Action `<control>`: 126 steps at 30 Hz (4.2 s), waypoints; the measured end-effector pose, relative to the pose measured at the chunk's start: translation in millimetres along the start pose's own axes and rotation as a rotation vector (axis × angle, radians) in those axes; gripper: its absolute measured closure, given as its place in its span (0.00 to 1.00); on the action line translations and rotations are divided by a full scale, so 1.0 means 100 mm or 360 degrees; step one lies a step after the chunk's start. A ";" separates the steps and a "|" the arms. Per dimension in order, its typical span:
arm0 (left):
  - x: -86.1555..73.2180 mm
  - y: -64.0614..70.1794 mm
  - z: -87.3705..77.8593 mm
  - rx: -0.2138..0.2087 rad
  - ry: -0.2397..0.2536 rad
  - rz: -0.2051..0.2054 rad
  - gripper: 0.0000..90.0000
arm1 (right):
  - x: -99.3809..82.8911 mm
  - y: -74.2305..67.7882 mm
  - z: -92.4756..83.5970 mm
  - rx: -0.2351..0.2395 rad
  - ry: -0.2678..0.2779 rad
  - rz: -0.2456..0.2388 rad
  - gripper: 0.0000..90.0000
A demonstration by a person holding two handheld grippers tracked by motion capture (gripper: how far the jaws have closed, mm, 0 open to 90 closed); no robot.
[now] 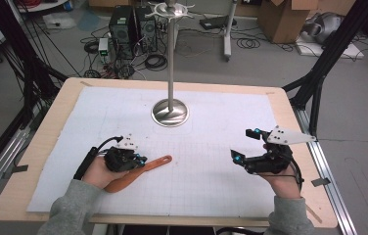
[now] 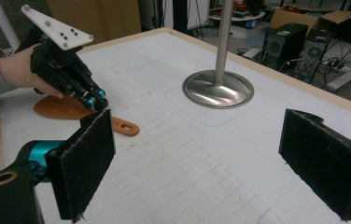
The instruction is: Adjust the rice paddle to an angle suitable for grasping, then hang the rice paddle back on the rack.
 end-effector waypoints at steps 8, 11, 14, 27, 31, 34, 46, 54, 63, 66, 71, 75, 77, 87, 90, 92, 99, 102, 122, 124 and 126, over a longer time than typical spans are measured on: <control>0.13 0.11 -0.14 -0.0035 0.0099 0.0017 0.88 | 0.00 0.00 0.01 0.0002 -0.0007 0.0003 0.10; 0.15 0.14 -0.17 -0.0034 0.0121 0.0021 0.80 | 0.00 0.00 0.01 0.0001 -0.0006 0.0001 0.10; 0.17 0.15 -0.20 -0.0041 0.0129 0.0014 0.74 | 0.00 0.00 0.01 0.0000 -0.0005 0.0000 0.10; 0.25 0.19 -0.28 -0.0023 0.0165 0.0103 0.28 | -0.01 0.01 0.00 -0.0004 -0.0010 0.0000 0.10; 0.24 0.18 -0.27 -0.0010 0.0135 0.0064 0.25 | -0.01 0.00 -0.01 -0.0001 -0.0006 0.0002 0.10; 0.24 0.17 -0.26 -0.0024 0.0125 0.0064 0.24 | -0.01 0.00 -0.01 -0.0001 -0.0010 0.0002 0.10; 0.24 0.15 -0.18 -0.0040 0.0005 0.0062 0.27 | -0.01 -0.01 0.00 0.0005 -0.0011 -0.0001 0.10; 0.24 0.12 -0.09 -0.0020 -0.0096 0.0127 0.28 | -0.01 0.01 -0.01 -0.0001 -0.0011 0.0013 0.10; 0.20 0.10 0.01 -0.0063 -0.0210 0.0108 0.36 | -0.02 0.01 -0.01 0.0004 -0.0009 0.0006 0.10; 0.19 0.10 0.04 -0.0067 -0.0239 0.0118 0.40 | -0.02 0.01 -0.02 0.0003 -0.0009 0.0015 0.10; 0.18 0.09 0.07 -0.0071 -0.0262 0.0121 0.43 | -0.02 0.01 -0.02 0.0001 -0.0013 0.0018 0.10; 0.18 0.09 0.08 -0.0074 -0.0283 0.0120 0.46 | -0.02 0.00 -0.01 0.0008 -0.0015 0.0018 0.10; 0.17 0.09 0.09 -0.0076 -0.0286 0.0119 0.47 | -0.02 0.01 -0.01 0.0006 -0.0013 0.0015 0.10; 0.15 0.12 0.15 -0.0068 -0.0330 0.0160 0.51 | -0.02 0.01 -0.01 0.0008 -0.0012 0.0013 0.10; 0.15 0.13 0.15 -0.0061 -0.0332 0.0166 0.52 | -0.02 0.01 -0.01 0.0010 -0.0012 0.0010 0.10; 0.15 0.13 0.15 -0.0064 -0.0342 0.0167 0.53 | -0.02 0.01 -0.01 0.0010 -0.0013 0.0013 0.10; 0.16 0.13 0.15 -0.0053 -0.0332 0.0175 0.60 | -0.03 0.01 -0.01 0.0011 -0.0020 0.0011 0.10; 0.16 0.14 0.15 -0.0068 -0.0332 0.0191 0.66 | -0.03 0.01 -0.01 0.0012 -0.0018 0.0008 0.10; 0.20 0.10 -0.04 -0.0016 -0.0210 0.0160 0.72 | -0.02 0.01 -0.02 0.0009 -0.0013 0.0008 0.10; 0.21 0.09 -0.11 -0.0014 -0.0172 0.0153 0.72 | -0.02 0.01 -0.02 0.0007 -0.0011 0.0003 0.10; 0.22 0.08 -0.17 -0.0006 -0.0130 0.0139 0.72 | -0.02 0.00 -0.01 0.0007 -0.0019 0.0008 0.10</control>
Point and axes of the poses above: each handheld gripper's, and its own axes: z roughly forward along the jaws, x roughly out of its top, y roughly to its right, the point moved 4 cm from there along z, roughly forward along the jaws, and after that the axes turned 1 degree about -z, right-handed, at the moved point
